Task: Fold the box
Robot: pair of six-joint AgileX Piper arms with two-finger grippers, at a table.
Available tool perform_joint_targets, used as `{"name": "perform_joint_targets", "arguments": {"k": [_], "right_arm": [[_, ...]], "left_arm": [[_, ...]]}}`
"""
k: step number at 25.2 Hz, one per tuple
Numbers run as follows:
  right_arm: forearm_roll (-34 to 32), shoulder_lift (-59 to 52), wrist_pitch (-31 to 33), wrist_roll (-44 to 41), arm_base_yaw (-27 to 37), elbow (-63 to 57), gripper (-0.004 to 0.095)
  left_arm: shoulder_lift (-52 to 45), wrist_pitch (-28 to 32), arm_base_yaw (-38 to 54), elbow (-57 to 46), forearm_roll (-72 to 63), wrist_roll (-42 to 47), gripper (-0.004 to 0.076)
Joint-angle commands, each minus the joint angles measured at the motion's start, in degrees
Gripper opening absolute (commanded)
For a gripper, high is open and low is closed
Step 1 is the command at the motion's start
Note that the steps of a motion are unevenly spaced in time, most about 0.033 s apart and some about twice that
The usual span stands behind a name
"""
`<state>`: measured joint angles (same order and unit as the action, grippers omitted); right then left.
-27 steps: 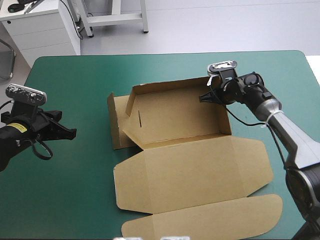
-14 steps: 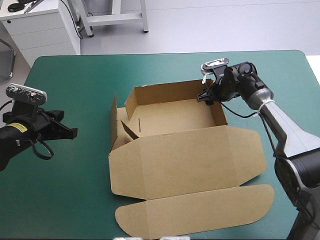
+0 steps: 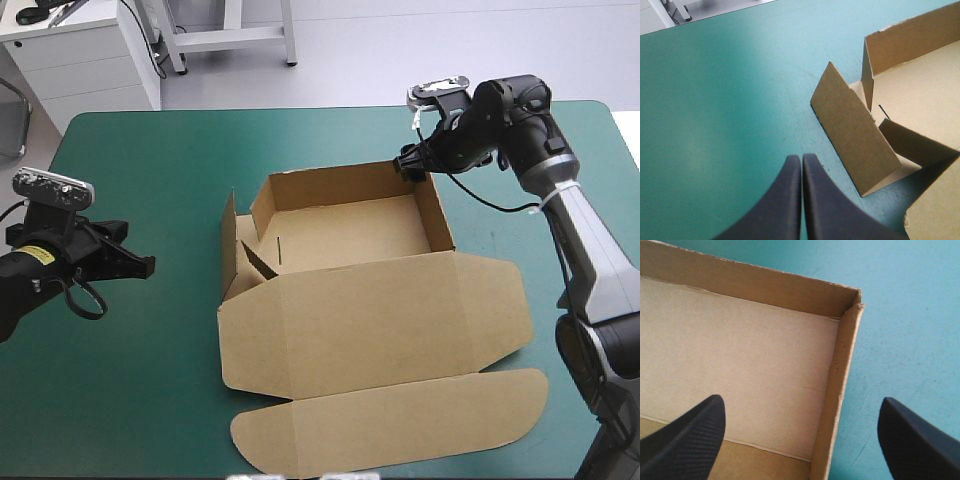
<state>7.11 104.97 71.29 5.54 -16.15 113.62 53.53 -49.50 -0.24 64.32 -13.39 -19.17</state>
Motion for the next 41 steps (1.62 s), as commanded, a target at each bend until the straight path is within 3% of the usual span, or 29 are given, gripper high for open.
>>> {"name": "perform_joint_targets", "arguments": {"k": [1,14,25,29,36,41], "right_arm": [[3.35,-2.81,0.56,1.04,2.3,0.8,0.0766],[4.51,4.99,0.56,1.87,2.84,0.82,0.076],[3.72,10.61,0.56,1.77,2.84,0.82,0.0654],[3.62,11.87,0.56,1.77,2.84,0.82,0.0497],[1.48,12.37,0.56,1.79,2.84,0.82,-0.0017],[1.88,9.89,0.56,2.47,4.77,0.93,-0.002]], "left_arm": [[-0.68,3.68,-0.06,1.18,-1.23,-0.08,-0.0008],[-0.68,1.85,-0.06,1.18,-1.37,-0.88,-0.0008],[-0.68,1.67,-0.06,1.18,-1.69,-1.12,-0.0008],[-0.68,1.67,-0.06,1.18,-1.69,-1.12,-0.0008],[-0.68,1.78,-0.06,1.18,-1.69,-1.0,-0.0008],[-0.68,3.52,-0.06,1.18,-1.28,-1.0,-0.0008]]}}
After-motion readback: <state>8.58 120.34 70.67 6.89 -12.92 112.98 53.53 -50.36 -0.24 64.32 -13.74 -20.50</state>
